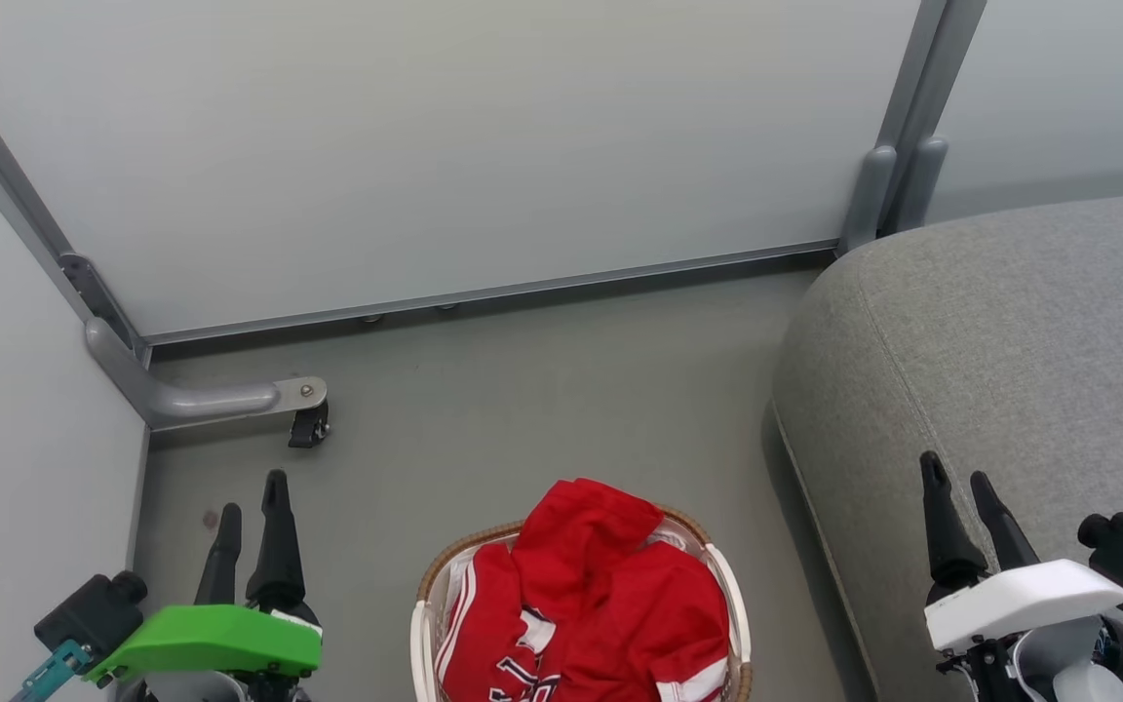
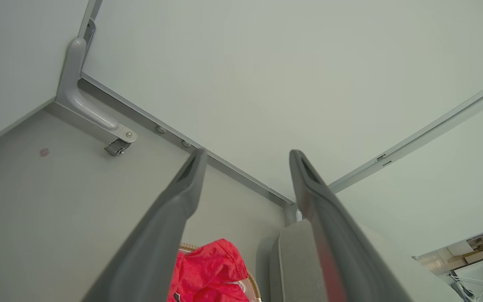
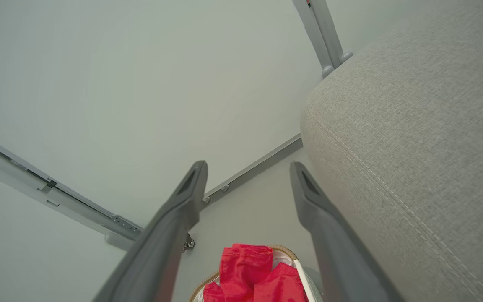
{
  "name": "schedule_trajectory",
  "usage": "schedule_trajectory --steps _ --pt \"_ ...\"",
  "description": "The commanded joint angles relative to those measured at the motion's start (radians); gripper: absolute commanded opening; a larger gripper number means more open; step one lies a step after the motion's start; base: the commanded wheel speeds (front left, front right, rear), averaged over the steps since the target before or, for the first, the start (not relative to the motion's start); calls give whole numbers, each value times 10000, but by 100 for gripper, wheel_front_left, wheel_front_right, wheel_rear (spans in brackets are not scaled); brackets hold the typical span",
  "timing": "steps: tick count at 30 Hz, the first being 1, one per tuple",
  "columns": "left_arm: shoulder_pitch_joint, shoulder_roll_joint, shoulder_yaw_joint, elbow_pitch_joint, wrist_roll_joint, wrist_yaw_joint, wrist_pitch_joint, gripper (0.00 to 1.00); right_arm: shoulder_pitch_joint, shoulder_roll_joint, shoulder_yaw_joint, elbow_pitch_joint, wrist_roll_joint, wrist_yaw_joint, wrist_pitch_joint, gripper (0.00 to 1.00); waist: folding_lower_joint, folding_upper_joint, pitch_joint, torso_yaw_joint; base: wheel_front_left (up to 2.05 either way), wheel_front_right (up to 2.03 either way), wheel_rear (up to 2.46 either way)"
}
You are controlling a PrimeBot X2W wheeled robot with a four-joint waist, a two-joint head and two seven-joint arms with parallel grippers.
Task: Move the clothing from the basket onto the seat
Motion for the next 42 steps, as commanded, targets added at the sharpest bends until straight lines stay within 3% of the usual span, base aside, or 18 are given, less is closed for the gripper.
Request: schedule_trajectory --steps 1,15,42 --pt "57 75 -43 -29 388 24 -105 100 3 -68 49 -65 -448 3 -118 100 0 0 0 7 0 0 0" --pt "290 89 -184 308 2061 36 -490 100 105 -86 307 319 -2242 3 -513 100 0 0 -56 7 0 0 0" --pt "506 115 -448 859 3903 -21 -1110 100 266 -111 433 387 -4941 5 -1134 100 0 0 -115 22 0 0 0"
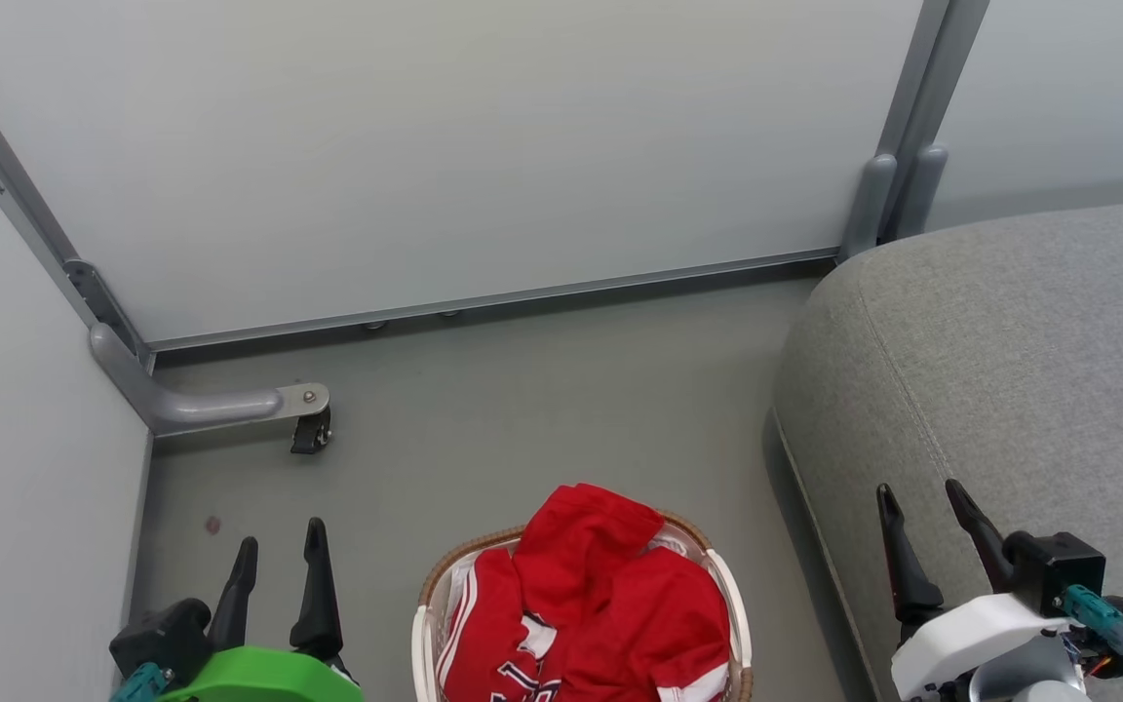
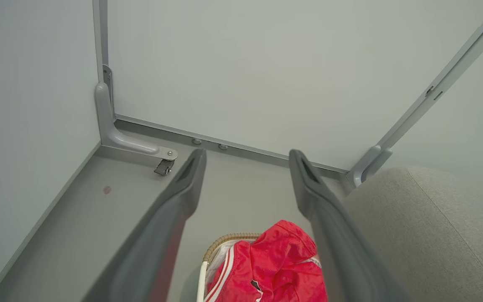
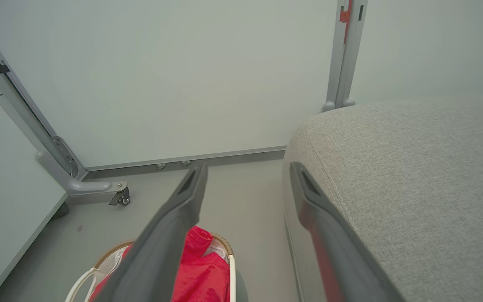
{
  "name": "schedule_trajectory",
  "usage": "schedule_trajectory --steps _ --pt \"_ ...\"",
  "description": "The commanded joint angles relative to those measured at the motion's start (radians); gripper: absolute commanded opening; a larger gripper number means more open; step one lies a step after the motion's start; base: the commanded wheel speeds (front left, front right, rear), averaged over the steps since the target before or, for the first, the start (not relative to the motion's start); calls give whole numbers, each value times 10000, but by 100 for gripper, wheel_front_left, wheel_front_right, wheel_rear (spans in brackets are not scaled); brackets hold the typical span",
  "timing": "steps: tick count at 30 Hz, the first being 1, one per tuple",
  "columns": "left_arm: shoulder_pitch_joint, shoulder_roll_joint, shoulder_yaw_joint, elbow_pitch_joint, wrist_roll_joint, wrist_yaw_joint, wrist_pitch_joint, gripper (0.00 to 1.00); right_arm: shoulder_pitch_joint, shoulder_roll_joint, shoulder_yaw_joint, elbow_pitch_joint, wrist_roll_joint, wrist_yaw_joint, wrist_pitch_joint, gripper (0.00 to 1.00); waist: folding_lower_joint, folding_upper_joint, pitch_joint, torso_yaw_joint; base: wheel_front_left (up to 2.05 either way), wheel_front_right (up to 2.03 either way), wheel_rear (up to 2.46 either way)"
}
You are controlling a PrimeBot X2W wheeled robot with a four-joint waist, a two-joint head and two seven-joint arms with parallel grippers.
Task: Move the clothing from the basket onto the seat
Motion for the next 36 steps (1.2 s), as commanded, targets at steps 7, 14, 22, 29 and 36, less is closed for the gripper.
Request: schedule_trajectory --steps 7,14,22,29,36 --pt "158 86 -102 76 554 -45 -212 100 106 -65 26 -66 -748 3 -241 100 0 0 -3 14 0 0 0" --pt "173 89 -164 233 904 -74 -348 100 138 -72 39 -107 -1248 3 -374 100 0 0 -10 25 0 0 0" --pt "199 93 -231 346 1307 -75 -499 100 163 -79 99 -148 -1813 4 -511 100 0 0 -14 30 0 0 0" --pt "218 96 -289 399 1563 -74 -580 100 173 -81 72 -118 -2173 2 -601 100 0 0 -2 32 0 0 0" --pt "181 95 -308 419 1479 -87 -562 100 125 -81 85 -150 -2089 2 -601 100 0 0 41 13 0 0 0"
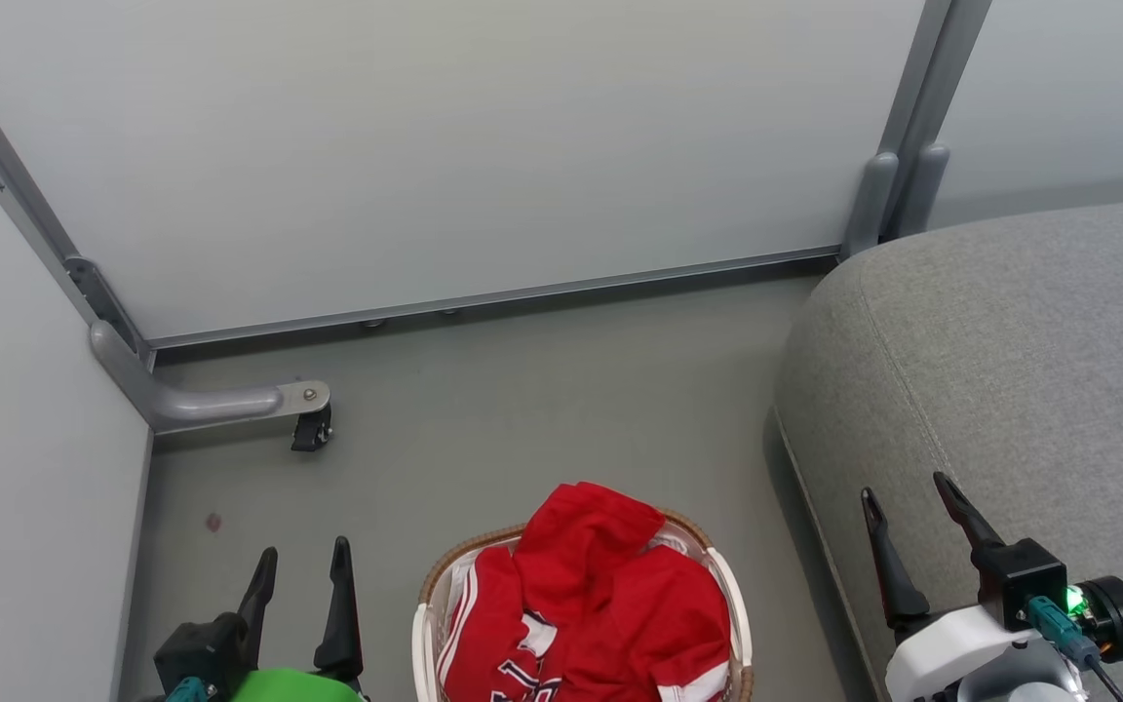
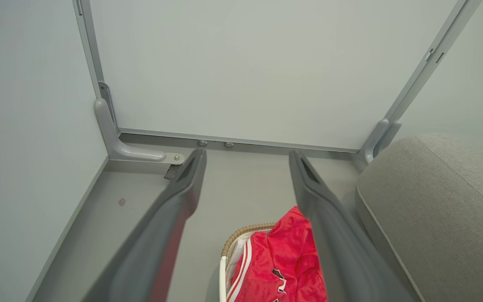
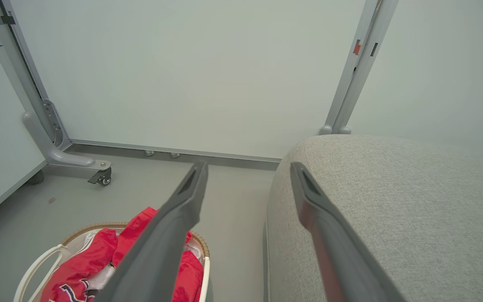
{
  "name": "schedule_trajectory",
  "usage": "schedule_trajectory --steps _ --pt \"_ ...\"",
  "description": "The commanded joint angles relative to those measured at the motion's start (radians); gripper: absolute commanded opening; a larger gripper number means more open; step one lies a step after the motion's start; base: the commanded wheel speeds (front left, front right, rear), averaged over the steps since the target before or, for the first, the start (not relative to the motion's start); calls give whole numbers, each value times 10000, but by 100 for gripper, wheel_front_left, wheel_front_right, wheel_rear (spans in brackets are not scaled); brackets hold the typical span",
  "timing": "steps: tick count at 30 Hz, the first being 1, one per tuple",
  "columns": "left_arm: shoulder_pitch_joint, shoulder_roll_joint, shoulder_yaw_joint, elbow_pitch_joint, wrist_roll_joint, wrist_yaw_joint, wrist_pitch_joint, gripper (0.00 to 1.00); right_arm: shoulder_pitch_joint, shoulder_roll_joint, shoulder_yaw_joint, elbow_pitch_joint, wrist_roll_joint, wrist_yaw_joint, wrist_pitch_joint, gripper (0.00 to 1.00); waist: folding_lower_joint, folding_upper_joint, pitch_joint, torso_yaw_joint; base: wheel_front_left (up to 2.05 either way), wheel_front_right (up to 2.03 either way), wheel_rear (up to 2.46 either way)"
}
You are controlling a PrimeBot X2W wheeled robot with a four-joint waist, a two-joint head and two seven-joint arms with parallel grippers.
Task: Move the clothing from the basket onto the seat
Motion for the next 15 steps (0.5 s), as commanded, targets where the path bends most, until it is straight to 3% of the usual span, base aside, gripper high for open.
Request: schedule_trajectory --steps 1,10,15 --pt "49 68 -12 21 -55 -18 -4 100 55 -56 -3 -41 44 2 -49 100 0 0 13 -7 0 0 0" --pt "-131 66 -109 61 -8 -6 -4 100 -113 -55 21 -163 89 2 -48 100 0 0 302 -71 0 0 0" --pt "-651 65 -220 229 165 -36 -1 100 -497 -55 93 -335 66 2 -48 100 0 0 1182 -267 0 0 0"
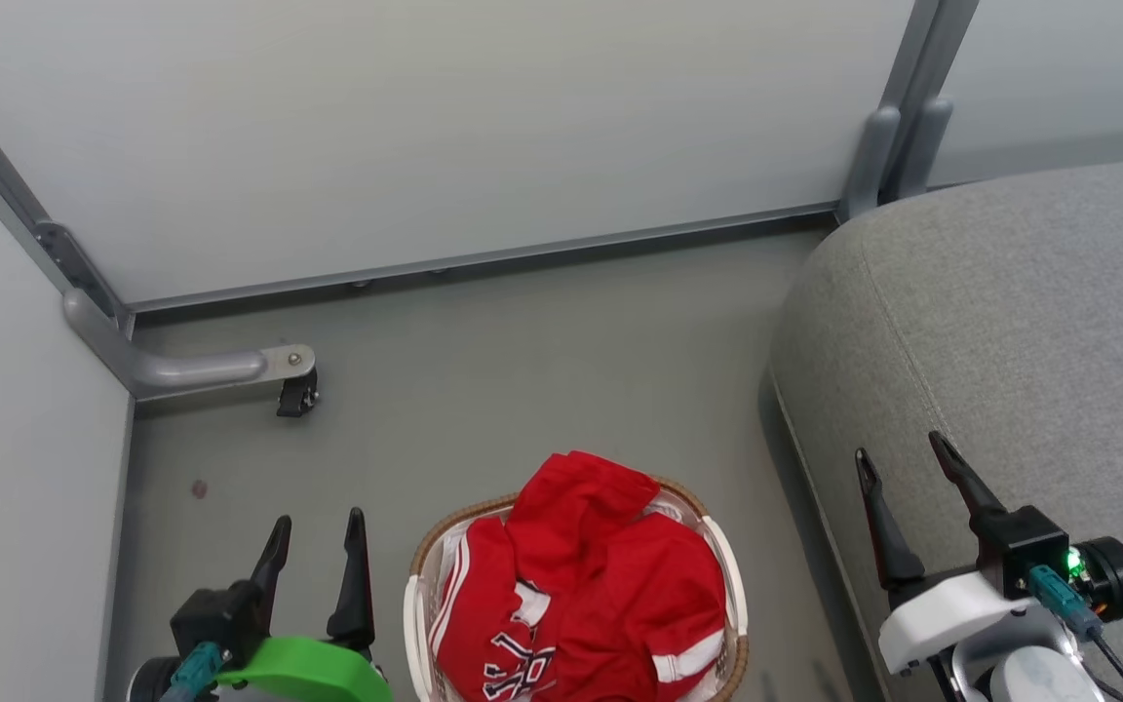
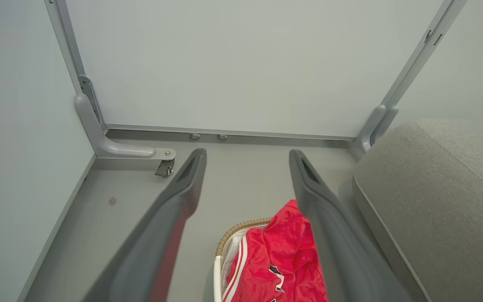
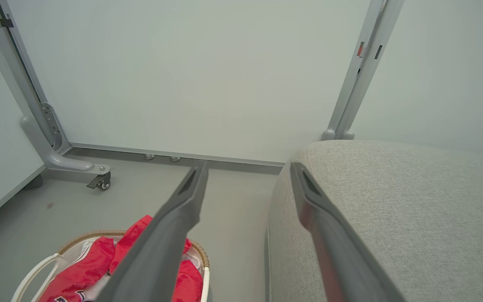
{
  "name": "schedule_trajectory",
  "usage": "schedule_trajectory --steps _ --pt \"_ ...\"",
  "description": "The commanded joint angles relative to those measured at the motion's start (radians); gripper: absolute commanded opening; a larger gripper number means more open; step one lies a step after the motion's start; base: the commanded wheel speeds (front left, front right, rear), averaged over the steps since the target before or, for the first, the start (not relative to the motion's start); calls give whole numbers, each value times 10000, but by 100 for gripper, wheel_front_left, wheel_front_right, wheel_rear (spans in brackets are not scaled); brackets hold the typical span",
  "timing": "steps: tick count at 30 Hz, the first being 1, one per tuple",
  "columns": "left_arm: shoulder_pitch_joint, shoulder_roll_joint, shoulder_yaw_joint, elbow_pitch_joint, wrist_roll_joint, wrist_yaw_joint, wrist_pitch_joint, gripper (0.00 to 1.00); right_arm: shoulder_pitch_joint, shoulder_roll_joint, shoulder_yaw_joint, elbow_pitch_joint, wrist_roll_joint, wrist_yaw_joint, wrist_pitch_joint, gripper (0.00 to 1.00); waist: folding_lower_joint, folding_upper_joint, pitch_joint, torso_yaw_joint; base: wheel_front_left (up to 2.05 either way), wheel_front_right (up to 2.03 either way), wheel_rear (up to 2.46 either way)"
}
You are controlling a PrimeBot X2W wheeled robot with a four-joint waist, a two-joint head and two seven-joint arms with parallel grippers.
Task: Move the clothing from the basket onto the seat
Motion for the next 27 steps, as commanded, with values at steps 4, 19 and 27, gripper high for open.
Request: schedule_trajectory --steps 4,19,27 --pt "-938 63 -192 451 242 -71 5 100 -652 -53 27 -203 47 1 -35 100 0 0 1621 -360 0 0 0" --pt "-4074 66 -1878 4128 297 -114 5 100 -2179 -44 336 -440 350 -1 -35 100 0 0 4846 -1187 0 0 0" --pt "-5544 69 -2862 6312 -22 134 316 100 -2834 -42 598 -608 635 -1 -35 100 0 0 5961 -1610 0 0 0"
